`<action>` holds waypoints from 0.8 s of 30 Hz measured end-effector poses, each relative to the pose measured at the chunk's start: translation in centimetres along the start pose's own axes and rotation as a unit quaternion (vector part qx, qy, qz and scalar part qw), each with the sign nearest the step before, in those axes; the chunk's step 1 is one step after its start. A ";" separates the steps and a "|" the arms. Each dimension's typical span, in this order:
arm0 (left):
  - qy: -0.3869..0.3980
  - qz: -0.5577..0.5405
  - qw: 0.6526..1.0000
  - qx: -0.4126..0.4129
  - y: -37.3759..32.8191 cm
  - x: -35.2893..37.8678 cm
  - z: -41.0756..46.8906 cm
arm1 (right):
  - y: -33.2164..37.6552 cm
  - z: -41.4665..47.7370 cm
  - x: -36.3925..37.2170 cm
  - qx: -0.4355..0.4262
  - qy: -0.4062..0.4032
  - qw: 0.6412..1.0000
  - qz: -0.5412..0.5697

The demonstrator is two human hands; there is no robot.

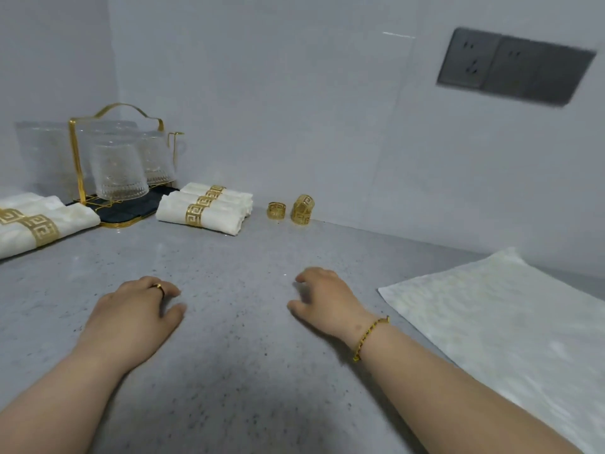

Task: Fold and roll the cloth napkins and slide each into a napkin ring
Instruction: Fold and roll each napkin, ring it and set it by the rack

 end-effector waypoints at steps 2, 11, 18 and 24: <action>0.000 0.001 1.000 -0.008 -0.2 -0.1 -0.2 | -1.9 -4.4 -1.1 0.027 0.012 1.000 0.005; 0.013 0.000 0.998 -0.061 -1.0 0.4 -1.4 | -9.3 -20.9 -4.6 0.199 -0.009 0.980 -0.018; 0.045 -0.034 0.997 0.062 -11.1 0.1 -8.0 | -10.2 -21.9 -4.8 0.194 -0.117 0.974 -0.024; 0.092 -0.088 0.975 0.182 -19.8 1.9 -11.8 | -10.9 -21.8 -4.8 0.171 -0.132 0.974 -0.064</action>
Point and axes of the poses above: each hand's wrist, its own z-axis towards the middle knuckle, its own x-axis out of the palm, y = z × x, the point moved 4 cm from there along z, towards the middle knuckle, and after that the axes turned 13 degrees about -x, right-handed, at the moved point
